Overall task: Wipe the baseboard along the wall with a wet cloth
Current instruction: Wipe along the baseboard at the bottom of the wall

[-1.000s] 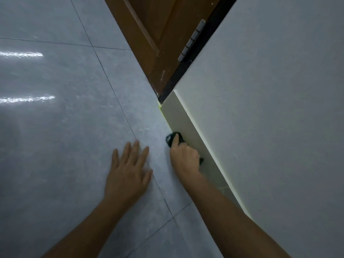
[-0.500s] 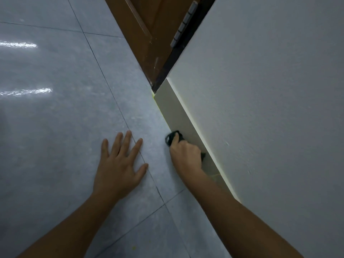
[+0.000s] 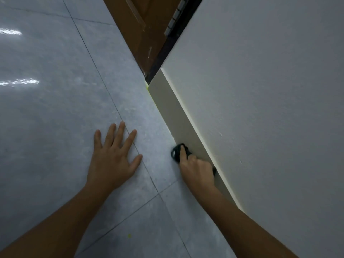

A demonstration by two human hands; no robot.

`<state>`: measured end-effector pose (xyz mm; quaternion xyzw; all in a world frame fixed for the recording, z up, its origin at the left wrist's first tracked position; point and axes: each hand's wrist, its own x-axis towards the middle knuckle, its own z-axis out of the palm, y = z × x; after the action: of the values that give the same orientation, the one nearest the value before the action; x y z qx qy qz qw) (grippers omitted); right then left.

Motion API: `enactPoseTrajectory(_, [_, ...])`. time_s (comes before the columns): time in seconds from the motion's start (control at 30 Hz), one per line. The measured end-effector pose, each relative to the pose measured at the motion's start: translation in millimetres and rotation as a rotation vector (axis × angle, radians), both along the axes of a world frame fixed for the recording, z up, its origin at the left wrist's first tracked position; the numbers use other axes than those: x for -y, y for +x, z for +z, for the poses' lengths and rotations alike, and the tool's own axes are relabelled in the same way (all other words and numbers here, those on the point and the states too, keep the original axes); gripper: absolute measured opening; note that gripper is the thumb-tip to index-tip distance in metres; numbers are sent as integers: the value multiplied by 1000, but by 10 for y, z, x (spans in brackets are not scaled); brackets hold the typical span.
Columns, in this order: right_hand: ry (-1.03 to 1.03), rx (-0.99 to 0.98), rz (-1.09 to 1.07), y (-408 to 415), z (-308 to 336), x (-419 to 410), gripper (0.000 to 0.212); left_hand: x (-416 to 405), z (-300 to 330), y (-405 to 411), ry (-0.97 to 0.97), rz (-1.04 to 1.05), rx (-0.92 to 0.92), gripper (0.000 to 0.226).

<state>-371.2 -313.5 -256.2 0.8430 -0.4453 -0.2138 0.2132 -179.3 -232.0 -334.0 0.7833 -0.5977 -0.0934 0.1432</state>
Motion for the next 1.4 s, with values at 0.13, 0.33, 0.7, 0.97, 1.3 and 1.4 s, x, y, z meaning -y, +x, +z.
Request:
enactPoseTrajectory(0.13, [-144,36,19,-183,210,-44,44,0,1,-21,8,0,3,78])
enactPoseTrajectory(0.33, [-122,-7,1,316,119,74,54,-25,6,-37,11,-6,21,77])
enactPoseTrajectory(0.7, [218,199,-576,-694,-29,-967,57,-22,12,-43,21,-11,36,79])
enactPoseTrajectory(0.97, [193,427,-486,-75,-135,-371,56,-189,93,-507,-39,-54,-7,61])
enactPoseTrajectory(1.3, [-301,485,-273,-991,-243,-880,50,-541,50,-934,76,-136,5,75])
enactPoseTrajectory(1.4, [-388,512,-249,-733,-166,-631,50,-543,36,-927,74,-137,25,75])
